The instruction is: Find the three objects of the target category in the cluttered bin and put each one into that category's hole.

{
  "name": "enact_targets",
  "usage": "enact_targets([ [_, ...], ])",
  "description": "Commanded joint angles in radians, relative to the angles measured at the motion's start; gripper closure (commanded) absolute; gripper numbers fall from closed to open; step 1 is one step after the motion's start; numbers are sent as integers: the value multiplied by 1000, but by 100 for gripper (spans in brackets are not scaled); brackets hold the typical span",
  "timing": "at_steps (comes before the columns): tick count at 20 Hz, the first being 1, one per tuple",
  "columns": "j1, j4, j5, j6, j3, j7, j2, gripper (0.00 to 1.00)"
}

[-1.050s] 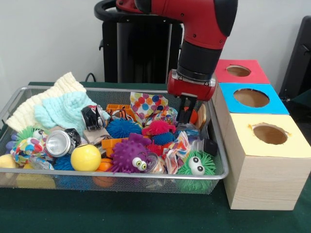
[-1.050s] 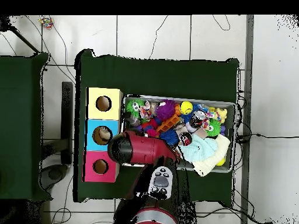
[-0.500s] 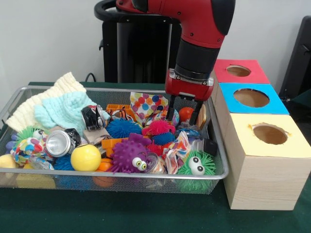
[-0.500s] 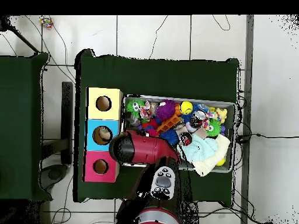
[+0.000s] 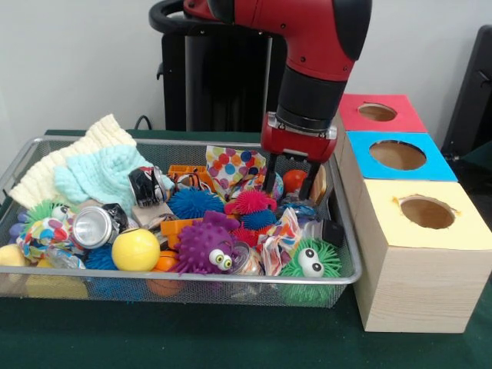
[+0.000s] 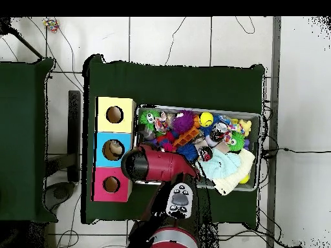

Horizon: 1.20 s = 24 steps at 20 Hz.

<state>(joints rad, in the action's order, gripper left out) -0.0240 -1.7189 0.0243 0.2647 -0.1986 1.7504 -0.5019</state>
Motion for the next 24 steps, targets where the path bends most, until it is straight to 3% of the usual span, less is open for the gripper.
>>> enact_targets([
  [1,-14,60,-40,-9,37,103,104,0],
  [9,-97,43,-20,-35,-45,161,114,0],
  [15,-112,27,-3,-82,-31,172,136,0],
  [24,-84,-24,-17,-112,0,151,109,0],
])
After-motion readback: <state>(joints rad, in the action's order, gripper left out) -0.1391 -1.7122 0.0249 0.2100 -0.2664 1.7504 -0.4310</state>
